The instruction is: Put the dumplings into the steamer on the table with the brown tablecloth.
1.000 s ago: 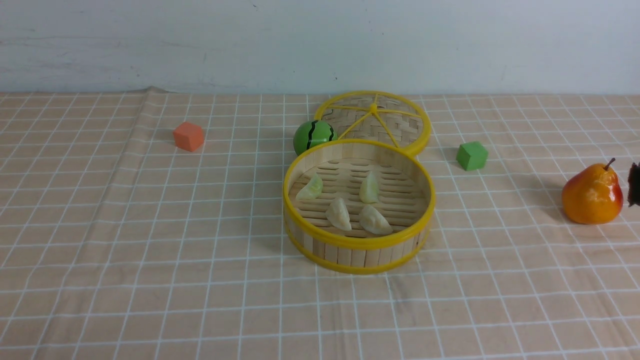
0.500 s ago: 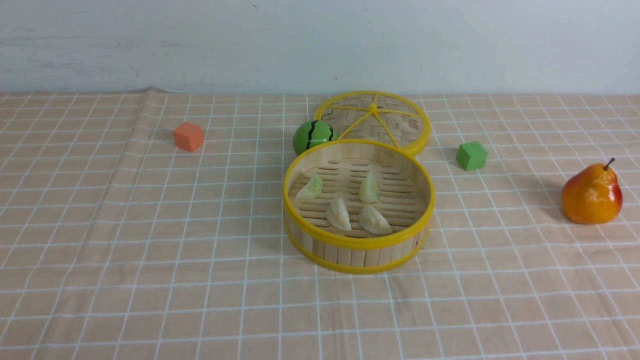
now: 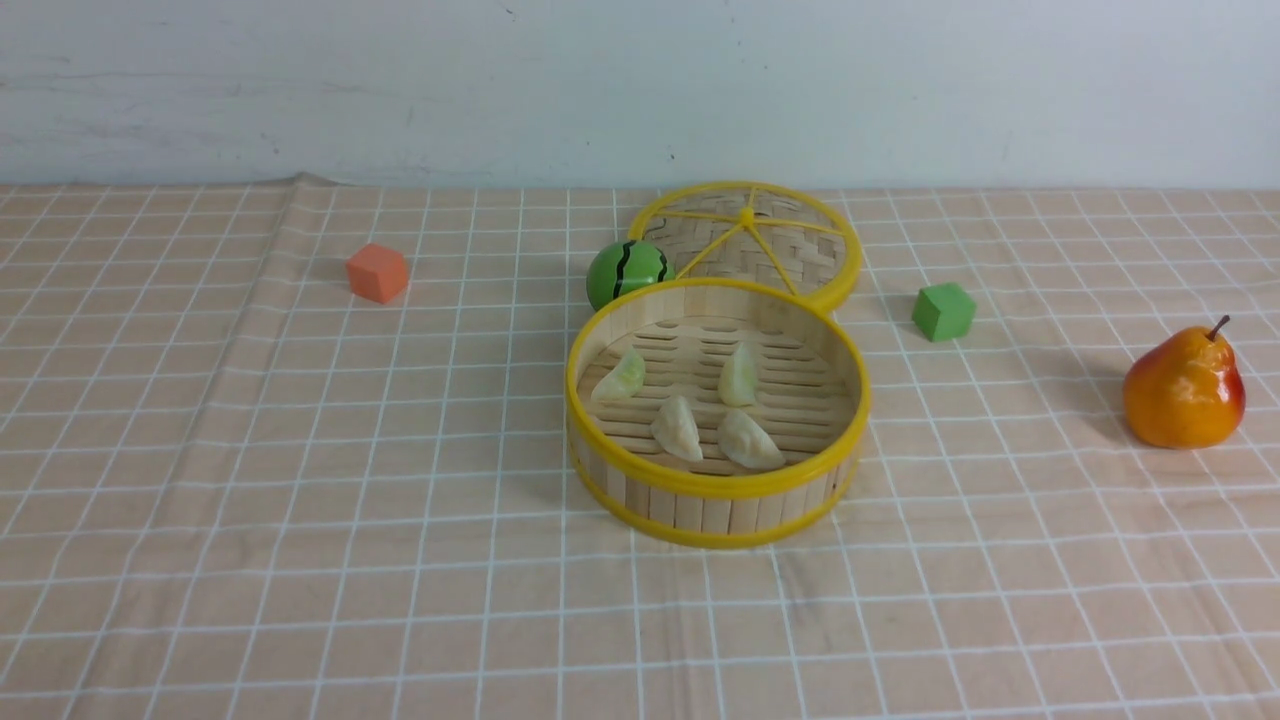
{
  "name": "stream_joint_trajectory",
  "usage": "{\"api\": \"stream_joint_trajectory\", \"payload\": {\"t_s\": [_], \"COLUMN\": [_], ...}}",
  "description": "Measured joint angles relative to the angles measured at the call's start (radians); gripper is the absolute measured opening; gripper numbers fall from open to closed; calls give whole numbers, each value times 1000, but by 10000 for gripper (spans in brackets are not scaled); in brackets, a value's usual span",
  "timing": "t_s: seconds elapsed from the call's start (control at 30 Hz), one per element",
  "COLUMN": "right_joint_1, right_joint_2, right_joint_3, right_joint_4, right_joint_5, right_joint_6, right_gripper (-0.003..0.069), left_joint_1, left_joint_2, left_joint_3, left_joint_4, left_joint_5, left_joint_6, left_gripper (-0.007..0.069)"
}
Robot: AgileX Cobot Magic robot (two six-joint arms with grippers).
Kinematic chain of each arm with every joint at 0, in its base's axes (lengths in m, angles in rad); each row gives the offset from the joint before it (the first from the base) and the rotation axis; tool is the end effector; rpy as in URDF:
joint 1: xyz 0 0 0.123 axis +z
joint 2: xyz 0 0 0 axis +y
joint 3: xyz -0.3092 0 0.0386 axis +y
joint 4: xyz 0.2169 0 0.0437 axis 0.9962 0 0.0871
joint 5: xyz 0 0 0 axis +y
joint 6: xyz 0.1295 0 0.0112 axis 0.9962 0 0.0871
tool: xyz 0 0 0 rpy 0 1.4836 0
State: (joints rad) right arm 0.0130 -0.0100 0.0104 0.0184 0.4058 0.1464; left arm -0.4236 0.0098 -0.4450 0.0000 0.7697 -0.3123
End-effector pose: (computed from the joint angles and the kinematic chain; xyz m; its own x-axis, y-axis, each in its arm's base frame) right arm 0.0307 0.0013 0.1612 -0.3126 0.1585 -0.9366 0.0313 0.9872 0.1566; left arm -0.0041 0.0019 0.2638 -0.3387 -0.1843 -0.9227 0.3226 0.8984 -0.2979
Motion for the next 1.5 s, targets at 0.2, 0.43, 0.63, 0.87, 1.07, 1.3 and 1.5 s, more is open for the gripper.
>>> {"api": "stream_joint_trajectory", "payload": {"t_s": [0.2, 0.43, 0.63, 0.87, 1.07, 1.3, 1.5], "right_joint_1": [0, 0, 0, 0, 0, 0, 0], "right_joint_2": [0, 0, 0, 0, 0, 0, 0], "right_joint_3": [0, 0, 0, 0, 0, 0, 0], "right_joint_4": [0, 1, 1, 1, 1, 1, 1], "right_joint_5": [-1, -1, -2, -2, -2, -2, -2], "right_joint_6": [4, 4, 4, 4, 4, 4, 4], "right_gripper": [-7, 0, 4, 14, 22, 31, 31], "left_joint_1": [0, 0, 0, 0, 0, 44, 236], "left_joint_2": [0, 0, 0, 0, 0, 0, -19], "left_joint_3": [0, 0, 0, 0, 0, 68, 238], "left_joint_4": [0, 0, 0, 0, 0, 0, 0], "left_joint_5": [1, 1, 1, 1, 1, -160, -552], "left_joint_6": [0, 0, 0, 0, 0, 0, 0], "left_gripper": [39, 43, 47, 47, 48, 38, -13]}}
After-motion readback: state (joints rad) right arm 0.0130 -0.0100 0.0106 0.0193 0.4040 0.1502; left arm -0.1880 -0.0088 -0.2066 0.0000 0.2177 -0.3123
